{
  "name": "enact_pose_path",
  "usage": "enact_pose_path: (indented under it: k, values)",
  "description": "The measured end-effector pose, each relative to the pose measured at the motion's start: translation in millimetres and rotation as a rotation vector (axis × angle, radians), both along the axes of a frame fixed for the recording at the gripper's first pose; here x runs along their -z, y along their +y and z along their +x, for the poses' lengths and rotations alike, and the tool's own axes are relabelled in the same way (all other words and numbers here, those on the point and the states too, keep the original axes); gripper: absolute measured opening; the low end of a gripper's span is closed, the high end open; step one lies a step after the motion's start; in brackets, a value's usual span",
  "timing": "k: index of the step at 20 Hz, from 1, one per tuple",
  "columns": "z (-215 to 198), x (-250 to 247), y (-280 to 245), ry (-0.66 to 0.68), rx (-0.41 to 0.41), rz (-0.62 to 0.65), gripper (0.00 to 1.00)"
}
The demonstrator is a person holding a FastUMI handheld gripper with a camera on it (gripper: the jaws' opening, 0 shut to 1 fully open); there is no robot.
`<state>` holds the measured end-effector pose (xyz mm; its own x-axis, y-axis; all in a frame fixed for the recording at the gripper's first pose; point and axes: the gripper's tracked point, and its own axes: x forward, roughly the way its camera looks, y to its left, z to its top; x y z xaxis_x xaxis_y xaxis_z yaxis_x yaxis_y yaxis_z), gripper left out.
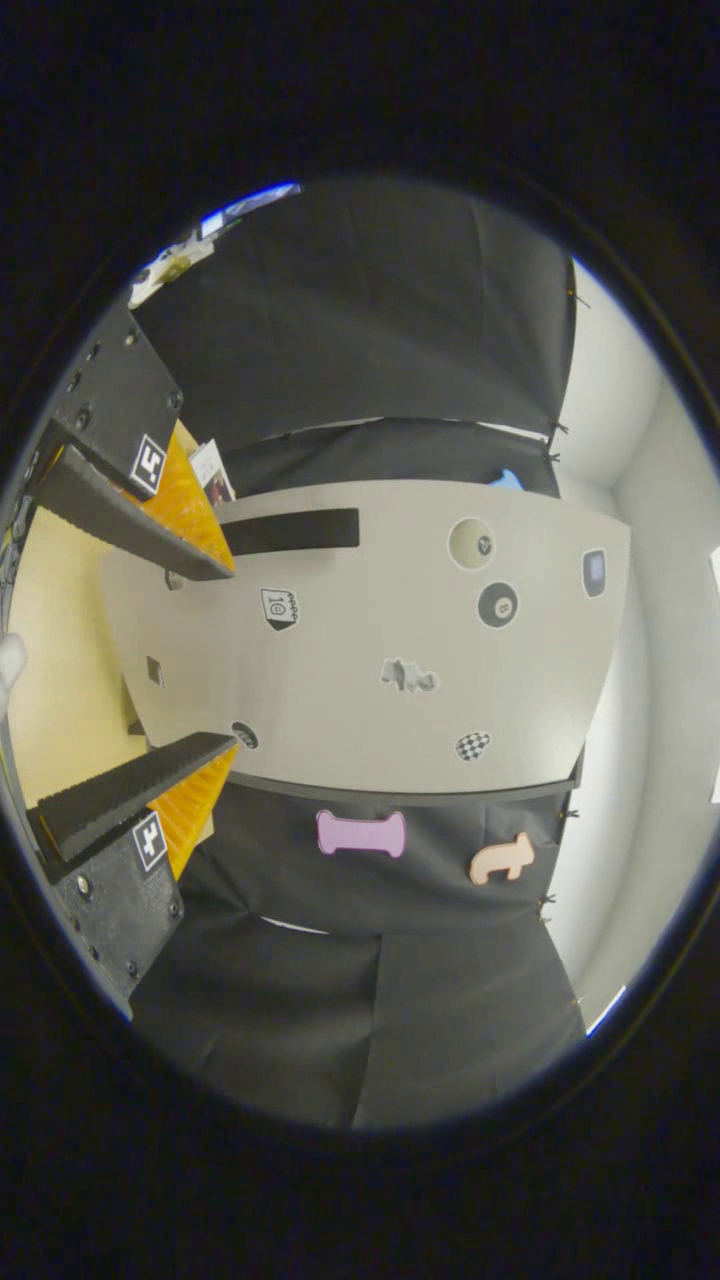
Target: Open the shoe cabinet door, grab the shoes and put them into the shoe cabinet, then close the shoe cabinet door.
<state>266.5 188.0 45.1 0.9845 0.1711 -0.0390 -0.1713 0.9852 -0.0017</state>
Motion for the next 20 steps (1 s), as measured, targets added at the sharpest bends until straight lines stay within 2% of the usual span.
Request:
enact_pose_path:
  k: [8, 20]
  values:
    - [-55, -9, 2, -0.043, 0.017, 0.019, 1.0]
    - [-110, 15, -22, -0.034, 0.086, 0.028, 1.0]
